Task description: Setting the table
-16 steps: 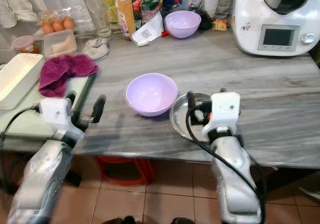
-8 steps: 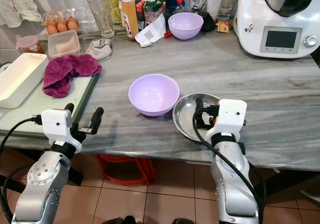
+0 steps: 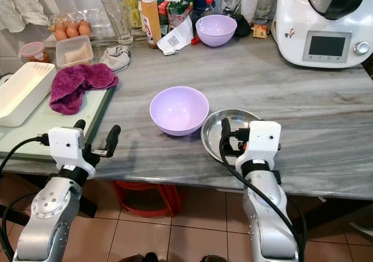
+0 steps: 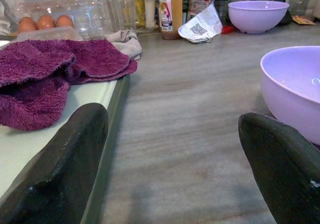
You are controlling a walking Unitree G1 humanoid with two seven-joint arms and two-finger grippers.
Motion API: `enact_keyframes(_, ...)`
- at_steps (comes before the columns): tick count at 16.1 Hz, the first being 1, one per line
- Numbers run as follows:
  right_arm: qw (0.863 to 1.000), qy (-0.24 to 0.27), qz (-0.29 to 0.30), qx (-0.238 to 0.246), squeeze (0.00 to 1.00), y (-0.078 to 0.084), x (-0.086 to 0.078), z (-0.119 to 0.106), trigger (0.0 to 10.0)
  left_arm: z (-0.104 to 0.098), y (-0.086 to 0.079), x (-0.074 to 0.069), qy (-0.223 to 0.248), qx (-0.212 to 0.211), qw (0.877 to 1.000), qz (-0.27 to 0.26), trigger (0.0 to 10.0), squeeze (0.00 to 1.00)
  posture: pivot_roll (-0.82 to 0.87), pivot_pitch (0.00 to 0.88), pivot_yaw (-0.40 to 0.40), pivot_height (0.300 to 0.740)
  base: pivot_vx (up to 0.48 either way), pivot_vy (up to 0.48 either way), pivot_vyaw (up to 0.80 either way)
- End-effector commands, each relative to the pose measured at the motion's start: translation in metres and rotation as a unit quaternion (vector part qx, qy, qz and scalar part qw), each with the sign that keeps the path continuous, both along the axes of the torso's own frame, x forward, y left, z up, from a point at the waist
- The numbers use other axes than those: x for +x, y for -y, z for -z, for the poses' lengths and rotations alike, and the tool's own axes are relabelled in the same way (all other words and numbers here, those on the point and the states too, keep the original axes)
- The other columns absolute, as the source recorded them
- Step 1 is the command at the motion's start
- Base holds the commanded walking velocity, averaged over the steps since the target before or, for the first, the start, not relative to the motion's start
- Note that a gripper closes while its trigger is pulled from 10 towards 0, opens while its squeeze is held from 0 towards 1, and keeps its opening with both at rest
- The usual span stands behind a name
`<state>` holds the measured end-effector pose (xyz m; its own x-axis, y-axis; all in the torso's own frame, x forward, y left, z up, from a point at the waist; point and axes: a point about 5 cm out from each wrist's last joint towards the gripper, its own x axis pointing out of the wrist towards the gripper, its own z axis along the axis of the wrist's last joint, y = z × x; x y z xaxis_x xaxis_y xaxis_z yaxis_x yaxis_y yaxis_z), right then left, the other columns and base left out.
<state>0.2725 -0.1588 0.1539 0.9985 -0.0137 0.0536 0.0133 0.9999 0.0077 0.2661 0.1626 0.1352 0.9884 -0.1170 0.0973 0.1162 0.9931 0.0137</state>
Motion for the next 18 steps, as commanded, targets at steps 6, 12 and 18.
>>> enact_keyframes(6,1.0,0.009,-0.008,0.004,0.0,0.0007,-0.0011,-0.0062,10.0,0.0071,-0.0023,0.0008,-0.021,0.003,1.0,-0.012,10.0,0.0,-0.15,0.123,0.05,0.74,-0.327,0.0,-0.18)
enact_keyframes(12,1.0,-0.015,0.002,0.026,0.0,0.0064,0.0018,-0.0012,10.0,0.0062,-0.0029,0.0015,-0.02,0.005,1.0,-0.013,10.0,0.0,-0.15,0.127,0.051,0.74,-0.379,0.0,0.0)
enact_keyframes(18,1.0,-0.006,0.004,-0.006,0.0,0.0064,0.0062,-0.0032,10.0,0.0048,-0.0046,0.0036,-0.018,0.01,1.0,-0.009,10.0,0.0,-0.14,0.129,0.06,0.74,-0.376,0.0,0.0)
